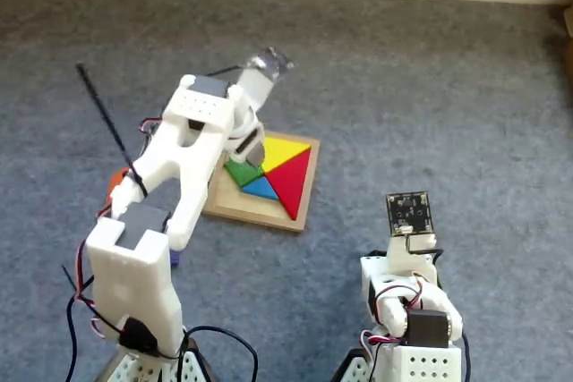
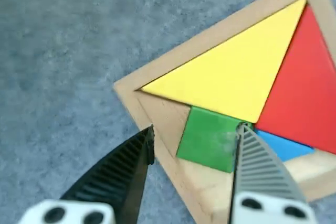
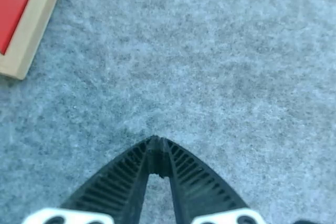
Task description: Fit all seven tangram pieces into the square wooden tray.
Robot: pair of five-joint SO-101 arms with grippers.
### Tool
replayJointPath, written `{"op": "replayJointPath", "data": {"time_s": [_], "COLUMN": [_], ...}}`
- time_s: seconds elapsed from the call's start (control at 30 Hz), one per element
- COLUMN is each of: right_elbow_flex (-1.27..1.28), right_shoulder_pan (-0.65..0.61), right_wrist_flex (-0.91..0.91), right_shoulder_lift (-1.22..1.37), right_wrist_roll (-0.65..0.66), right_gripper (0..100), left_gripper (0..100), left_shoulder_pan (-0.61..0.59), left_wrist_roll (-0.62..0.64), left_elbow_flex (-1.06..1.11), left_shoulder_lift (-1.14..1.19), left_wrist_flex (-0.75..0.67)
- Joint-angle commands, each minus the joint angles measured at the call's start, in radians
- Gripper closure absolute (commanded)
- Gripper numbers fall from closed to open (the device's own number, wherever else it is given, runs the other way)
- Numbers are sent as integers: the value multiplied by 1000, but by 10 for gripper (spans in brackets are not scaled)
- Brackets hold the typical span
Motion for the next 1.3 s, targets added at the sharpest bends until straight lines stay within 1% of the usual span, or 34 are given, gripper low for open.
{"op": "replayJointPath", "data": {"time_s": [0.0,0.13,0.27,0.43,0.57,0.67,0.8,1.03,1.1,1.2,1.27], "right_elbow_flex": [143,143,143,143,143,143,143,143,143,143,143], "right_shoulder_pan": [12,12,12,12,12,12,12,12,12,12,12], "right_wrist_flex": [8,8,8,8,8,8,8,8,8,8,8], "right_shoulder_lift": [13,13,13,13,13,13,13,13,13,13,13], "right_wrist_roll": [0,0,0,0,0,0,0,0,0,0,0], "right_gripper": [982,982,982,982,982,982,982,982,982,982,982], "left_gripper": [764,765,765,762,764,764,764,762,762,764,765], "left_shoulder_pan": [-10,-39,-114,-277,-401,-476,-547,-568,-564,-568,-590], "left_wrist_roll": [15,15,14,-2,-107,-132,-167,-169,-169,-164,-157], "left_elbow_flex": [-58,-56,-44,51,125,180,283,550,602,576,481], "left_shoulder_lift": [-131,-208,-280,-374,-403,-404,-403,-390,-349,-222,-139], "left_wrist_flex": [68,158,249,258,258,249,141,-216,-290,-341,-305]}}
